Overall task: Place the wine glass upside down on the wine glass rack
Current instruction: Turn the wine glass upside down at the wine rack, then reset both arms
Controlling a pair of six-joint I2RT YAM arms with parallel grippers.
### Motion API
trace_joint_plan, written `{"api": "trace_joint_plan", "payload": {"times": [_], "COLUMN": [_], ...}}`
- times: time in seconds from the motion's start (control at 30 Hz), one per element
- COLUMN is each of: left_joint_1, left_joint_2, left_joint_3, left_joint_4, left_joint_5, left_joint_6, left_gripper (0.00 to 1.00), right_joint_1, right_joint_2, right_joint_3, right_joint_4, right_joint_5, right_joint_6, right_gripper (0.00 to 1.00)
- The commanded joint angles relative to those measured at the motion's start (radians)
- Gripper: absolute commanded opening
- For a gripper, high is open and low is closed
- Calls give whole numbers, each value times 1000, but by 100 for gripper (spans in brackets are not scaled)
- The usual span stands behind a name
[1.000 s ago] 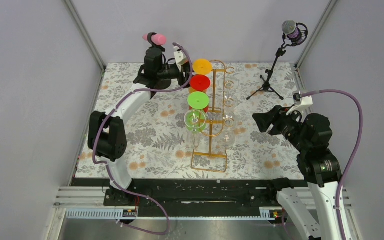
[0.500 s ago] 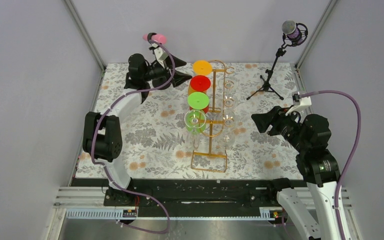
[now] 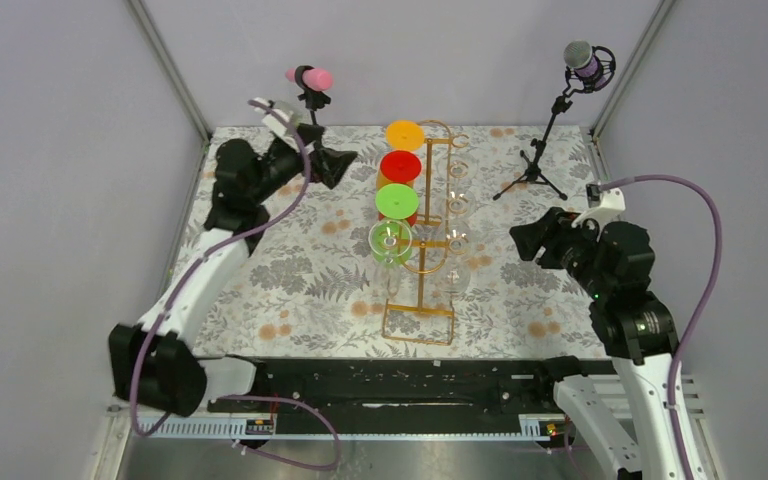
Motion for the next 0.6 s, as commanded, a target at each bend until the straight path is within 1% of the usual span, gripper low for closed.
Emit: {"api": "trace_joint_plan", "payload": {"times": [0.0, 0.03, 0.07, 0.1, 0.13, 0.17, 0.23, 0.27, 0.33, 0.37, 0.43, 0.47, 0.57], "left_joint_1": [0, 0, 0, 0, 0, 0, 1, 0, 2, 1, 1, 1, 1], "left_joint_2": [-198, -235, -271, -304, -334, -364, -411, -432, -488, -516, -573, -604, -685], "left_joint_3": [-53, -54, -51, -49, -52, -59, -71, -85, -143, -175, -232, -261, -333], "left_joint_4": [-306, -389, -470, -537, -595, -648, -746, -779, -818, -833, -855, -863, -886], "left_joint_5": [-517, -589, -630, -667, -674, -657, -556, -520, -517, -524, -518, -527, -560], "left_joint_6": [-100, -146, -178, -200, -217, -230, -197, -185, -207, -231, -253, -261, -261], "left_gripper": [99, 99, 99, 99, 99, 99, 99, 99, 99, 99, 99, 99, 99], "right_joint_1": [-5, -4, -5, -5, -6, -5, -5, -5, -4, -4, -5, -5, -5], "right_joint_2": [47, 52, 56, 57, 56, 53, 34, 17, -16, -29, -42, -43, -48], "right_joint_3": [21, 12, -4, -26, -44, -64, -110, -139, -192, -213, -248, -259, -278], "right_joint_4": [-87, -93, -94, -93, -91, -87, -72, -62, -52, -56, -75, -93, -163], "right_joint_5": [100, 104, 110, 119, 131, 143, 168, 182, 231, 254, 292, 320, 431], "right_joint_6": [60, 70, 81, 93, 99, 104, 108, 114, 136, 152, 180, 200, 265], "right_gripper": [63, 64, 64, 64, 64, 65, 66, 69, 75, 80, 98, 99, 100]}}
